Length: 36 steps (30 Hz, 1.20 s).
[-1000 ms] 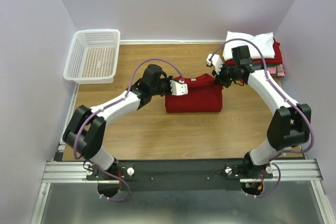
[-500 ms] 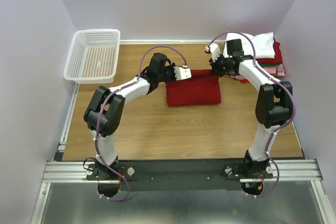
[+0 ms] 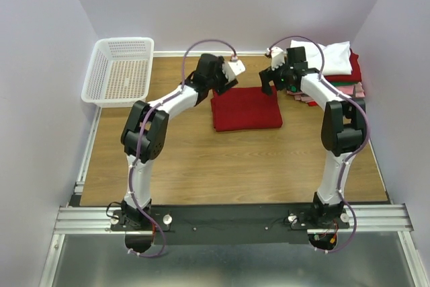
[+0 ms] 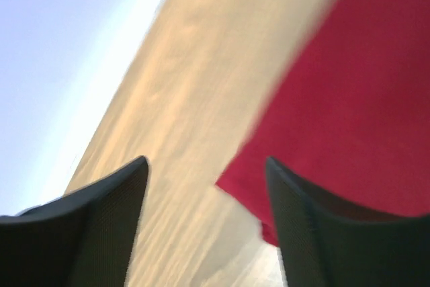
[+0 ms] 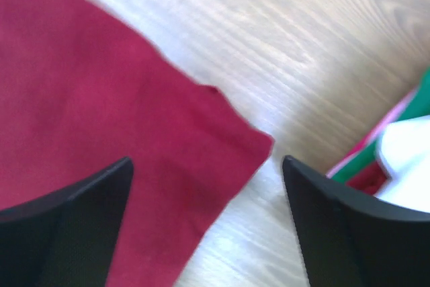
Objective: Fold and stack the t-shirts
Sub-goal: Fold the tshirt
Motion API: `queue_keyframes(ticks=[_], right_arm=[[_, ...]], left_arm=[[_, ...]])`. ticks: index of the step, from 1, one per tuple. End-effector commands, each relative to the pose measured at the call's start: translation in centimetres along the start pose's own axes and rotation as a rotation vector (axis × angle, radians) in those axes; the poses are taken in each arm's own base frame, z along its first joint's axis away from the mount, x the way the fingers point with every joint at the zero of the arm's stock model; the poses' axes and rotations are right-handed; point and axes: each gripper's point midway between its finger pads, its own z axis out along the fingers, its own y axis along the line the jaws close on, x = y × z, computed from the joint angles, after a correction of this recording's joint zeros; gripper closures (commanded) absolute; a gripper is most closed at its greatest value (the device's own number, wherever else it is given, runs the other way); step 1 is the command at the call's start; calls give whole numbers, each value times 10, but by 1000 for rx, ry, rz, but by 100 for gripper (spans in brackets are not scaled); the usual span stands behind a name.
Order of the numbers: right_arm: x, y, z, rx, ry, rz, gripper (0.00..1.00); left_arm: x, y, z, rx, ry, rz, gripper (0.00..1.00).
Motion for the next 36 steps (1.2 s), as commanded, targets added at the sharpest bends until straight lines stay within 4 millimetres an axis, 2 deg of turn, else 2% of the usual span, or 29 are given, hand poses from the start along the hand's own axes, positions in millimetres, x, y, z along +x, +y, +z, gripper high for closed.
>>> queue_keyframes(ticks=[1, 2, 3, 4, 5, 6, 7, 8, 9, 10, 11, 12, 13, 14, 15, 16, 17, 19, 21, 22, 25, 30, 33, 36], right_arm=[[-42, -16, -25, 120, -124, 125, 0], [-46, -7, -37, 96, -144, 130, 0], [-43, 0, -41, 72, -145, 136, 0], [-40, 9, -45, 42, -148, 161, 0], [-29, 27, -52, -14, -139, 181, 0], [-22, 34, -55, -38, -133, 197, 0], [-15, 44, -57, -71, -123, 225, 0], [2, 56, -59, -107, -97, 262, 0], [8, 60, -61, -112, -87, 284, 0], [16, 62, -61, -113, -74, 297, 0], [22, 63, -62, -103, -65, 297, 0], [25, 63, -63, -93, -65, 300, 0], [32, 60, -64, -63, -65, 312, 0], [34, 51, -65, 4, -63, 327, 0], [39, 44, -64, 48, -58, 349, 0], [42, 39, -61, 95, -61, 426, 0], [46, 33, -58, 137, -58, 464, 0], [55, 21, -52, 218, -44, 519, 0], [60, 22, -41, 208, -45, 570, 0], [57, 25, -37, 187, -64, 589, 0], [57, 29, -21, 143, -52, 625, 0], [78, 37, 8, 101, 19, 681, 0], [85, 44, 16, 69, 41, 692, 2], [86, 65, 22, -37, 65, 703, 10]], left_arm=[[-12, 88, -33, -305, 48, -270, 19], [-21, 99, -51, -336, 30, -348, 18], [-17, 118, -68, -384, 22, -394, 18], [-14, 120, -78, -388, 18, -433, 17], [-34, 133, -106, -409, -51, -473, 17], [-37, 136, -119, -408, -83, -499, 17], [-46, 137, -146, -370, -163, -513, 14], [-49, 135, -159, -354, -200, -559, 4], [-51, 132, -170, -340, -227, -576, 5], [-37, 113, -174, -277, -221, -600, 5], [-46, 121, -203, -295, -281, -616, 5], [-43, 116, -212, -281, -294, -633, 5], [-39, 100, -225, -245, -314, -665, 5], [-28, 99, -233, -264, -303, -701, 4], [-23, 94, -239, -264, -298, -723, 5], [-5, 76, -239, -235, -263, -748, 4], [-9, 70, -251, -238, -280, -739, 5], [-3, 57, -258, -231, -281, -743, 4], [7, 35, -264, -209, -283, -742, 4], [13, 24, -266, -201, -278, -739, 4], [21, 16, -270, -207, -265, -734, 5], [16, 14, -277, -208, -288, -712, 5], [16, 11, -277, -201, -292, -711, 5], [13, 11, -277, -191, -301, -709, 4]])
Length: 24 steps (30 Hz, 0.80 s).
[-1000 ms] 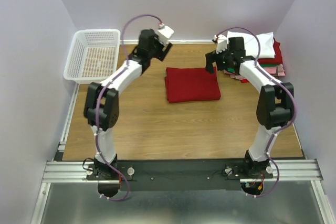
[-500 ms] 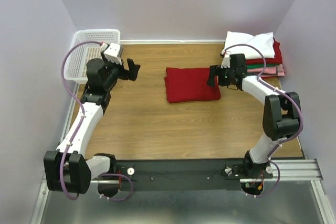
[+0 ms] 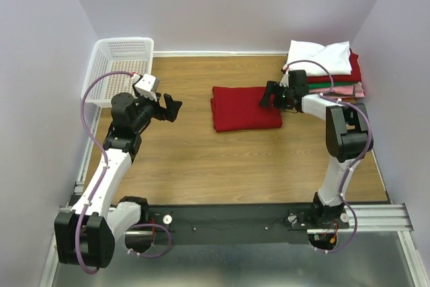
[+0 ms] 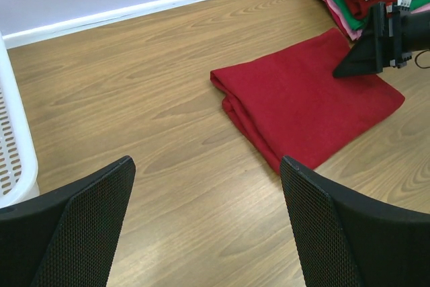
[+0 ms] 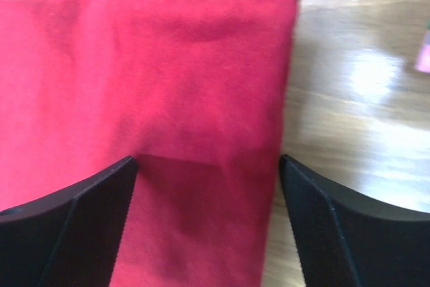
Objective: Fold and stack the t-shirts
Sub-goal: Fold the tshirt, then neatly place the folded tshirt to the corner
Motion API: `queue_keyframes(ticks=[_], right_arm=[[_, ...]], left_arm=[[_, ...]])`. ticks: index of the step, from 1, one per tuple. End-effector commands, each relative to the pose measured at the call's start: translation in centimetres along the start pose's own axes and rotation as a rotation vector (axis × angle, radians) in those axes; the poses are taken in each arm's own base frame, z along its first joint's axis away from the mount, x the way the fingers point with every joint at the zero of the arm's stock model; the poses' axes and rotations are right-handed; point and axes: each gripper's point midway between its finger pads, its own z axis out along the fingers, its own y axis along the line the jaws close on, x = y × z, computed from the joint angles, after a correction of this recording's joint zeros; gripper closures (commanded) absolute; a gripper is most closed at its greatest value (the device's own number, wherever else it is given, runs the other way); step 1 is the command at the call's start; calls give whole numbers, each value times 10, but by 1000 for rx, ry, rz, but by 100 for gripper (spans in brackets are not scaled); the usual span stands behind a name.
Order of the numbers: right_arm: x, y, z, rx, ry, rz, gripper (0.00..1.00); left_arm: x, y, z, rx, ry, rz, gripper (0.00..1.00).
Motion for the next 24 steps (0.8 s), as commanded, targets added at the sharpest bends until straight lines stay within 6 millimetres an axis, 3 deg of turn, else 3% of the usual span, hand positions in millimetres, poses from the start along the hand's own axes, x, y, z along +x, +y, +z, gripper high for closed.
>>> queue_keyframes(ticks=[1, 4, 7, 9, 10, 12, 15, 18, 19, 24], right_arm=[[36, 18, 13, -109, 126, 58, 12], [57, 41, 18, -173, 193, 47, 20], [65, 46, 24, -192, 224, 55, 35], [66, 46, 28, -191, 234, 63, 55], [66, 45, 29, -194, 237, 62, 76], [63, 48, 29, -207, 239, 54, 100], [45, 58, 23, -243, 223, 3, 99], [13, 74, 5, -296, 193, -93, 100], [-5, 82, -7, -323, 175, -165, 100], [-41, 94, -41, -368, 123, -330, 100]], left_arm=[[-6, -8, -1, 42, -24, -1, 5], [-8, -10, -2, 55, -27, 1, 4], [-9, -12, -4, 59, -35, 6, 4], [-10, -12, -5, 59, -40, 9, 5], [-11, -12, -5, 59, -43, 10, 5], [-10, -13, -5, 64, -40, 8, 5], [-11, -14, -5, 73, -42, 9, 4], [-12, -15, -6, 73, -46, 13, 4], [-13, -15, -7, 72, -50, 16, 4], [-18, -16, -10, 68, -67, 27, 4]])
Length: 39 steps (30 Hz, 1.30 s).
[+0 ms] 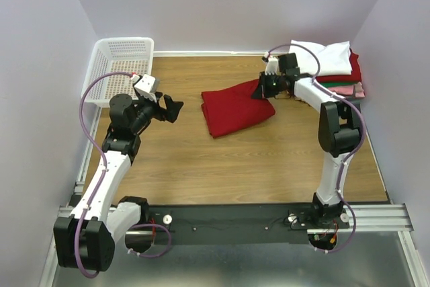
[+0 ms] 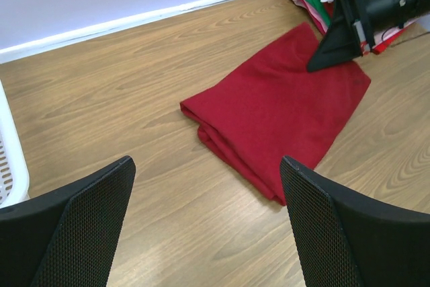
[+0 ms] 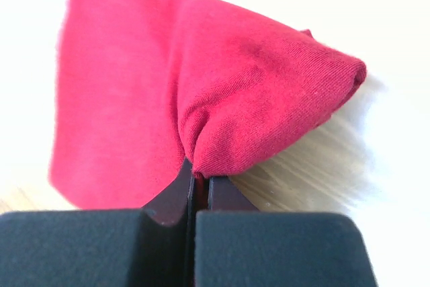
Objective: Fold and stack the t-shirts
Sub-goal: Neatly place the folded tshirt to the corner
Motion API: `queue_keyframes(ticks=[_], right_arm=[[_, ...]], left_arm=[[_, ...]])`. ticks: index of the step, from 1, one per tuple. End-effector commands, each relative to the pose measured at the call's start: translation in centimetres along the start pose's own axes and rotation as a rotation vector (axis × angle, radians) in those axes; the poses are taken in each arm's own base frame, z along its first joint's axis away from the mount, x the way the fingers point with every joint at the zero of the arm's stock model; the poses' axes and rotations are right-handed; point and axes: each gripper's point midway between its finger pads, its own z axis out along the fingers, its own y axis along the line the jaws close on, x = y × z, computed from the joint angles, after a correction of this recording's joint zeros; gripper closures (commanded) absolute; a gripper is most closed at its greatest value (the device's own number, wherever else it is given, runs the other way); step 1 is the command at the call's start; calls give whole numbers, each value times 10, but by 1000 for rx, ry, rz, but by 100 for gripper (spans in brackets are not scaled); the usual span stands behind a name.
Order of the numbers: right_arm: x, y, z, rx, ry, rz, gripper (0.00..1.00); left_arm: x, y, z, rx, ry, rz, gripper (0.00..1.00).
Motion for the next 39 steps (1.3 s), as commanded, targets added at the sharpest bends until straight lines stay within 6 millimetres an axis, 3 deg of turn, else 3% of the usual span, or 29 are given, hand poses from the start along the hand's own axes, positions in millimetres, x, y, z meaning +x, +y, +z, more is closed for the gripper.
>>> queue_keyframes(ticks=[1, 7, 13, 16, 30, 39], right_arm=[[-23, 25, -41, -61, 5, -172, 100], [-47, 9, -69, 89, 1, -280, 100], [-92, -10, -102, 286, -66, -393, 100], [-104, -17, -111, 347, -72, -421, 100], [-184, -23, -160, 561, -222, -542, 100], [-207, -24, -193, 677, -278, -571, 100]], left_arm=[[-11, -6, -6, 23, -43, 24, 4], [-16, -8, -9, 27, -59, 35, 4], [-18, -9, -10, 31, -67, 39, 5], [-19, -11, -10, 37, -69, 41, 4], [-18, -10, -10, 35, -68, 41, 5], [-17, -10, -9, 35, -65, 40, 4]])
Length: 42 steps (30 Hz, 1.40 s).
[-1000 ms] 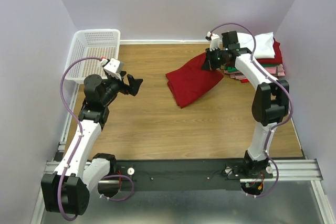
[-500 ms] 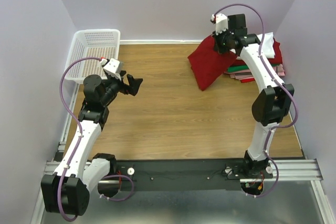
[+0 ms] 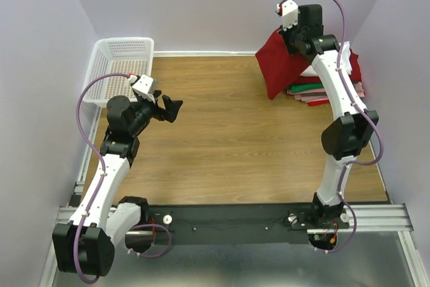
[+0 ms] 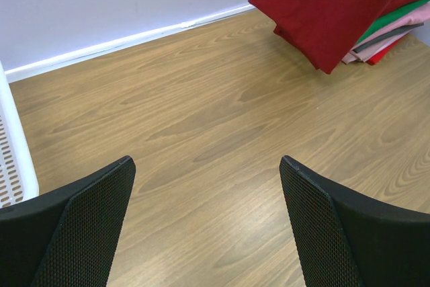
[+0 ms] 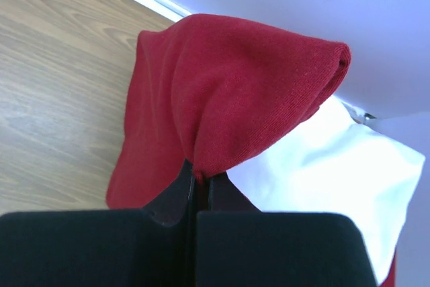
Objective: Fold and stack the t-shirts
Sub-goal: Neatly place the folded tshirt to the corner
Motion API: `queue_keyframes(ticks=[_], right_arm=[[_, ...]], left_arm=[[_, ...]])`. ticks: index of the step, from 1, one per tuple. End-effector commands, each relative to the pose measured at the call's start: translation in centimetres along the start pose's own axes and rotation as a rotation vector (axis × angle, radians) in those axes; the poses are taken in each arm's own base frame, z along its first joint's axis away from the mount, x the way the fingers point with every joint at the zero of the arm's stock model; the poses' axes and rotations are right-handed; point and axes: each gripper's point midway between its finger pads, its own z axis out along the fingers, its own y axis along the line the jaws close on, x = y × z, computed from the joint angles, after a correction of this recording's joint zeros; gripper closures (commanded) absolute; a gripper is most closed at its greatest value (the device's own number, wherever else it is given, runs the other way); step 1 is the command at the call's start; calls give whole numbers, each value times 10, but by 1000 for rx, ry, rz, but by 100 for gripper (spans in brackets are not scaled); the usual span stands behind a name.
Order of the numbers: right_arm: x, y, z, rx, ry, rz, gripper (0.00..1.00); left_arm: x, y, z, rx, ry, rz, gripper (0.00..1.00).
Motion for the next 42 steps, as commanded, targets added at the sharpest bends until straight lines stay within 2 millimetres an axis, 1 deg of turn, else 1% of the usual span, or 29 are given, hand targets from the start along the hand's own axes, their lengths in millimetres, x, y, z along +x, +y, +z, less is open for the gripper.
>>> queue_keyframes(ticks=[1, 6, 14, 16, 19, 24, 25, 26, 28, 29, 33, 34, 35, 37, 38, 40, 41, 42], right_arm=[[-19, -29, -16, 107, -42, -23, 100], [-31, -41, -23, 152, -71, -26, 100], [-48, -56, -25, 192, -123, -32, 100], [-50, -59, -24, 201, -127, -34, 100], [-54, -66, -28, 214, -142, -32, 100], [-54, -86, -36, 244, -158, -19, 100], [-53, -90, -37, 251, -156, -17, 100], [-49, -99, -38, 264, -151, -10, 100], [-46, -105, -38, 268, -149, -4, 100], [-40, -113, -35, 277, -140, 1, 100], [-30, -131, -32, 303, -127, 8, 100], [-25, -133, -26, 304, -117, 9, 100], [-21, -139, -25, 313, -113, 12, 100], [-15, -144, -20, 321, -102, 14, 100], [-8, -148, -14, 325, -88, 17, 100], [1, -149, -3, 323, -68, 18, 99], [11, -159, -2, 337, -50, 27, 100], [16, -161, 2, 336, -42, 28, 100]], left_arm=[[-1, -5, -2, 30, -15, 15, 5], [-1, -4, -2, 27, -16, 15, 5], [1, -3, -1, 25, -9, 13, 4], [1, -3, -1, 22, -8, 14, 4], [3, -2, 0, 18, -4, 13, 4], [4, -1, 0, 15, -1, 13, 4], [4, -1, 0, 16, 0, 12, 4], [4, -1, 0, 16, 0, 12, 5], [4, -1, 0, 16, 0, 12, 5], [4, -1, 0, 18, 1, 12, 4], [5, -1, 1, 21, 3, 11, 5], [5, -1, 1, 21, 2, 12, 4], [5, -1, 1, 21, 4, 10, 4], [6, -1, 1, 21, 4, 10, 4], [6, -1, 1, 21, 4, 10, 5], [6, -1, 1, 21, 4, 12, 4], [7, -1, 1, 21, 8, 8, 4], [6, -1, 1, 22, 6, 10, 5]])
